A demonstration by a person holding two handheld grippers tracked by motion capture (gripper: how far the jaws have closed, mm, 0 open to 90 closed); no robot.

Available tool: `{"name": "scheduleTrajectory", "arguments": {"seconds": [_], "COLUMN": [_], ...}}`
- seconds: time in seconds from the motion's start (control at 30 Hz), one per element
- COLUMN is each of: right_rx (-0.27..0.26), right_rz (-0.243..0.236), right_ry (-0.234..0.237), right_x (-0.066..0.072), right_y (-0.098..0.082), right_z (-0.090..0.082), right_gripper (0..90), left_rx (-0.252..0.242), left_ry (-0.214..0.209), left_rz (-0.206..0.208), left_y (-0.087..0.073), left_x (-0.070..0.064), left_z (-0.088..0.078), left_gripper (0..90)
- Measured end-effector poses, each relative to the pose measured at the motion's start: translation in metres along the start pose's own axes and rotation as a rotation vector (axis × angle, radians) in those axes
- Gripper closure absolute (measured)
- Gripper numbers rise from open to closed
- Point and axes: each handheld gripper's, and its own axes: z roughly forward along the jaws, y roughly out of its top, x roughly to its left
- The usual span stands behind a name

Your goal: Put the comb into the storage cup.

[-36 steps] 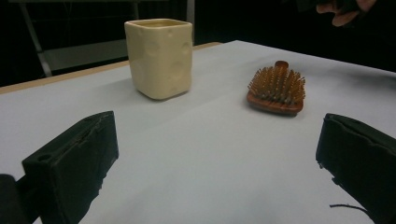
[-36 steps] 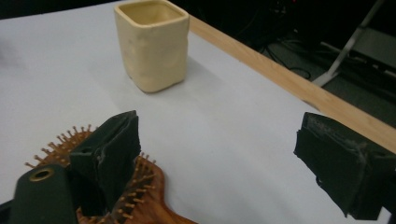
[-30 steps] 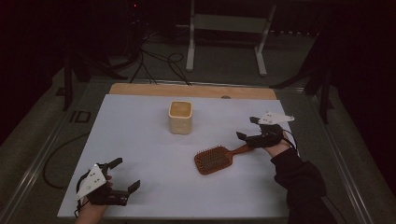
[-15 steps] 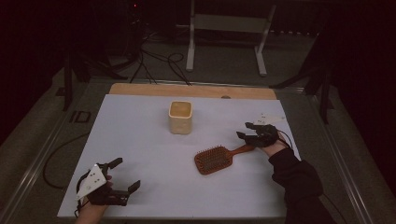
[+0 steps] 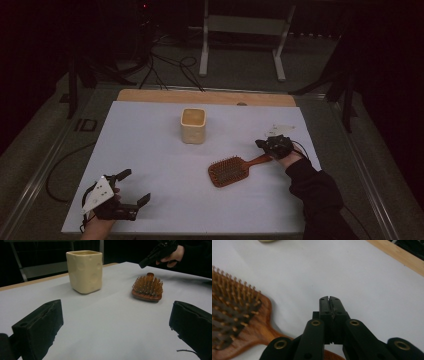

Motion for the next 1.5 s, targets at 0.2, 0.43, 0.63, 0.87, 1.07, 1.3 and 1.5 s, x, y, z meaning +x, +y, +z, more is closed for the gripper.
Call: {"name": "scheduleTrajectory", "arguments": {"seconds": [0.2,0.43,0.63,0.87,1.07,1.3,1.5], "right_rx": [0.059,0.099,0.124,0.151,0.144,0.134,0.133], "right_rz": [-0.028,-0.045,-0.042,-0.048,-0.038,-0.031,-0.032], "right_ry": [0.027,0.044,0.058,0.074,0.076,0.08,0.091], "right_x": [0.001,0.002,0.001,0.003,0.007,0.012,0.019], "right_y": [-0.002,-0.006,-0.011,-0.019,-0.03,-0.04,-0.046], "right_z": [0.007,0.014,0.014,0.014,0.008,-0.004,-0.012], "right_gripper": [90.0,90.0,90.0,90.0,90.0,90.0,90.0], "left_rx": [0.0,0.002,0.001,-0.001,-0.003,-0.002,-0.002], "left_ry": [-0.002,-0.002,-0.003,-0.003,-0.003,-0.003,-0.002], "left_rz": [-0.003,-0.005,-0.005,-0.006,-0.007,-0.006,-0.006], "left_y": [0.0,0.0,0.0,0.0,0.0,0.0,0.0], "left_x": [0.0,0.001,0.001,0.001,0.001,0.001,0.001], "left_z": [0.0,0.0,0.0,0.0,0.0,0.0,0.0], "left_gripper": [0.0,0.0,0.0,0.0,0.0,0.0,0.0]}}
